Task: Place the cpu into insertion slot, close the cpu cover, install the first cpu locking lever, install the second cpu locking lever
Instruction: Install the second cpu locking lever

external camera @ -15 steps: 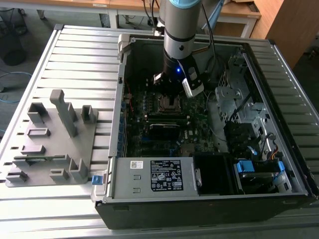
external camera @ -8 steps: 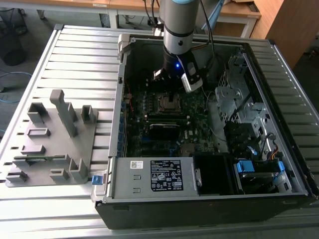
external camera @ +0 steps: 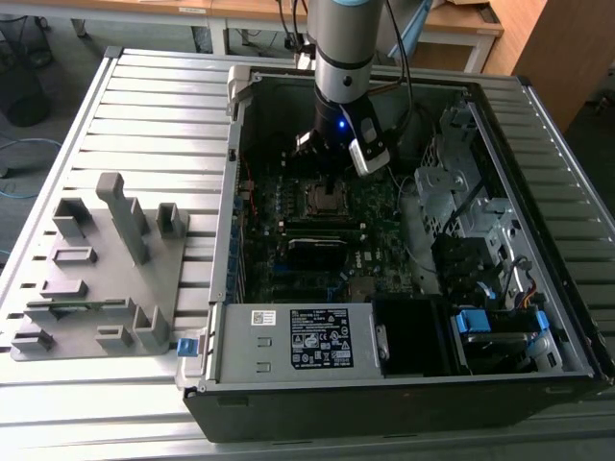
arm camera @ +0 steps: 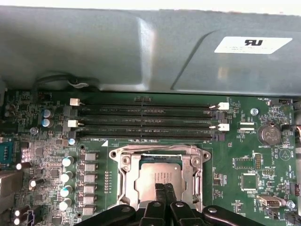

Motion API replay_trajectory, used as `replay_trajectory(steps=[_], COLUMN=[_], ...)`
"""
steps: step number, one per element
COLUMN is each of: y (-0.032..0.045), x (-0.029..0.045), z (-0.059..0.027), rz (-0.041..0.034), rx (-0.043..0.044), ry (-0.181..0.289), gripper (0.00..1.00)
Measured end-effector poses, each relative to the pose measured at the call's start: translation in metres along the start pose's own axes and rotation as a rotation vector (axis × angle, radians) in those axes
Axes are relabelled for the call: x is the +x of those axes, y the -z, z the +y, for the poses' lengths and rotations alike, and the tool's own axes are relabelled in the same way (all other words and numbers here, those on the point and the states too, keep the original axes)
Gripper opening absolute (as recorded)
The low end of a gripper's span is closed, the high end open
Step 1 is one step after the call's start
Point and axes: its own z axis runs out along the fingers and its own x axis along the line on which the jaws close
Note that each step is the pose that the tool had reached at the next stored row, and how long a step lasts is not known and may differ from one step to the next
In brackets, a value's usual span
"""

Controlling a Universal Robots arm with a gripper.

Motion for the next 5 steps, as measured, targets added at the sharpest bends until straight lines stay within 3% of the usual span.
replay_trajectory(steps=[5], y=[0.0000], x=[0.0000], z=[0.0003], rz=[0.0000], rx=[0.0000], ry=[0.000], gripper=[0.11])
